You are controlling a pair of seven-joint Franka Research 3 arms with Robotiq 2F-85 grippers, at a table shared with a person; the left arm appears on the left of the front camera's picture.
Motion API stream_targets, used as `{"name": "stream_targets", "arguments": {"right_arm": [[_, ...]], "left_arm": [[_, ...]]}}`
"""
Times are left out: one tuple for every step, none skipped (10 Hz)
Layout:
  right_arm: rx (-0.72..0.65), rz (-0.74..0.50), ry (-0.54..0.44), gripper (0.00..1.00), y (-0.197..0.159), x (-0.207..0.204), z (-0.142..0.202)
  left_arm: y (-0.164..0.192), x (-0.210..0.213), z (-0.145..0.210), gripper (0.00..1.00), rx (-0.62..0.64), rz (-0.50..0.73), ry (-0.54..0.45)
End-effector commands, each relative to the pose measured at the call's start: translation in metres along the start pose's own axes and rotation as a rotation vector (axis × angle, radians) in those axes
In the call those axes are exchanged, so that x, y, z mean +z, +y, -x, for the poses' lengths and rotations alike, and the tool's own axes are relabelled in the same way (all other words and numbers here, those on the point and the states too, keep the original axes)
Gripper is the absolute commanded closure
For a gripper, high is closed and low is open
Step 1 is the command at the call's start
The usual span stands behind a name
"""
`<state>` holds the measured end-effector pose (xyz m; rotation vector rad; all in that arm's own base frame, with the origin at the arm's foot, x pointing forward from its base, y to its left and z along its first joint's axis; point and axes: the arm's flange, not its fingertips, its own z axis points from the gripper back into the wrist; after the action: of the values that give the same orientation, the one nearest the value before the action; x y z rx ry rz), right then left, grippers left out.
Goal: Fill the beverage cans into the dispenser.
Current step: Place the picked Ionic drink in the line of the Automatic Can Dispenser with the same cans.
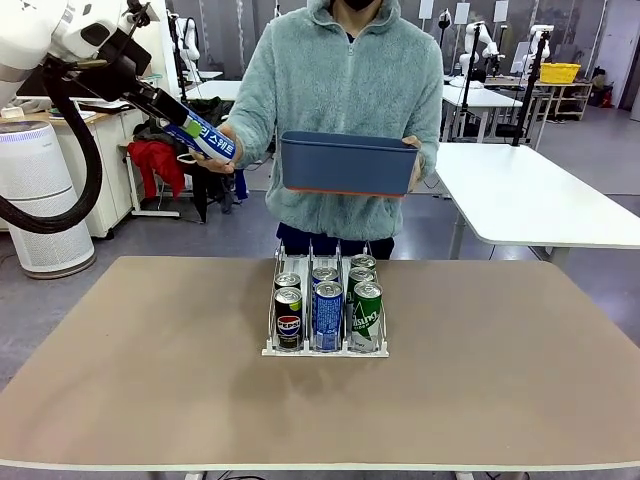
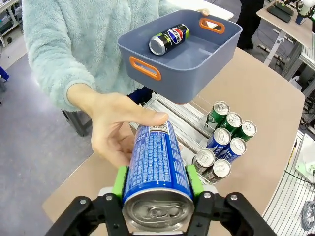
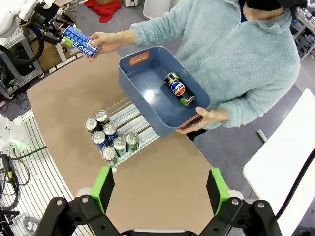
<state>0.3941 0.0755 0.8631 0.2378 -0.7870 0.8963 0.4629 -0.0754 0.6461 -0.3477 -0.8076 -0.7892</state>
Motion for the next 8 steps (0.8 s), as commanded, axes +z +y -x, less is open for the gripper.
{"name": "stream_targets", "arguments": {"right_arm": [[-0.013,0.002,0.0,0.0,0.0005,0.0004,-0.0002],[-0.013,0.002,0.0,0.0,0.0005,0.0004,-0.0002],[-0.013,0.002,0.0,0.0,0.0005,0.0004,-0.0002],[-0.013,0.002,0.0,0.0,0.0005,0.0004,-0.0002],[-0.013,0.002,0.0,0.0,0.0005,0.0004,-0.0002],[-0.013,0.002,0.0,0.0,0.0005,0.0004,-0.0002],[-0.013,0.002,0.0,0.0,0.0005,0.0004,-0.0002],[-0.013,0.002,0.0,0.0,0.0005,0.0004,-0.0002]], "left_arm": [[0.0004,0.0003,0.0002,1.0,0.001,-0.001,-0.001],[0.0004,0.0003,0.0002,1.0,0.001,-0.001,-0.001],[0.0004,0.0003,0.0002,1.0,0.001,-0.001,-0.001],[0.0004,0.0003,0.0002,1.0,0.001,-0.001,-0.001],[0.0004,0.0003,0.0002,1.0,0.001,-0.001,-0.001],[0.0004,0.0003,0.0002,1.0,0.001,-0.001,-0.001],[0.0004,0.0003,0.0002,1.0,0.001,-0.001,-0.001],[0.0004,0.0003,0.0002,1.0,0.001,-0.001,-0.001]]}}
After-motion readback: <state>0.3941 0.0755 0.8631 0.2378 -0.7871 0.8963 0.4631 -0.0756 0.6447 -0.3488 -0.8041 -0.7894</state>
